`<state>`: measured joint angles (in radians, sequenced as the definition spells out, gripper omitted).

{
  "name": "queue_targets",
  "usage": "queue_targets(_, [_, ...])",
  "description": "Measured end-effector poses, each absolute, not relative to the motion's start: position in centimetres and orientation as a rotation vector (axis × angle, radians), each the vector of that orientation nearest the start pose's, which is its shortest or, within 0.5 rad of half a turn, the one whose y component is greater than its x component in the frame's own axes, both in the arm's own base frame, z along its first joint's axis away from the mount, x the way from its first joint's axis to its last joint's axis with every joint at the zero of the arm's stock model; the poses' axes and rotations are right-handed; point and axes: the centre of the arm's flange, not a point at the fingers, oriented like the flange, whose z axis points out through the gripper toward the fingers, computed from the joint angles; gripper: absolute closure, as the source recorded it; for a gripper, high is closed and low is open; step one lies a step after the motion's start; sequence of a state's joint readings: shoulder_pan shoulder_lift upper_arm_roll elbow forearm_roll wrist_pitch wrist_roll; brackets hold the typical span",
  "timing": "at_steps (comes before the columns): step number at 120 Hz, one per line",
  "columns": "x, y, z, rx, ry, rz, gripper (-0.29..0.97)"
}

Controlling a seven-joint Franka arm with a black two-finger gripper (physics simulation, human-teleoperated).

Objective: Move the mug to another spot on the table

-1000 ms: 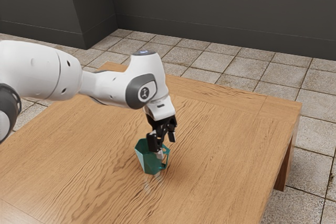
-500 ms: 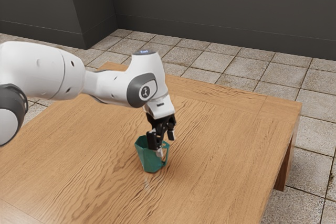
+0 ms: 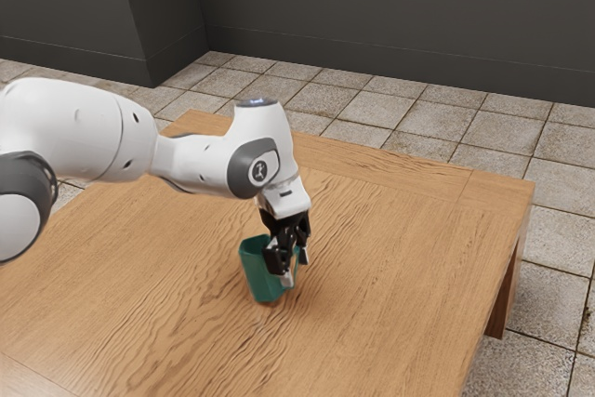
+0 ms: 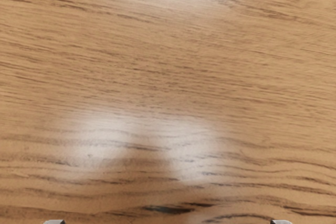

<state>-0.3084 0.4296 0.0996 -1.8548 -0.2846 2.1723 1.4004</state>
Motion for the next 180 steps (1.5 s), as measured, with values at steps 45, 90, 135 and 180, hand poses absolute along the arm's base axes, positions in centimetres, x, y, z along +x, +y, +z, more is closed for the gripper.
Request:
queue_targets(45, [61.3,-14.4,29.4,-2.533,2.183,-0.051,0.49])
queue_targets(90, [61.5,-14.6,32.1,-2.511,2.161,-0.109,0.67])
queue_targets(135, [62.3,-12.7,35.6,-2.459,2.111,-0.13,0.72])
queue_targets(180, [60.8,-6.9,34.0,-2.554,1.992,-0.019,0.73])
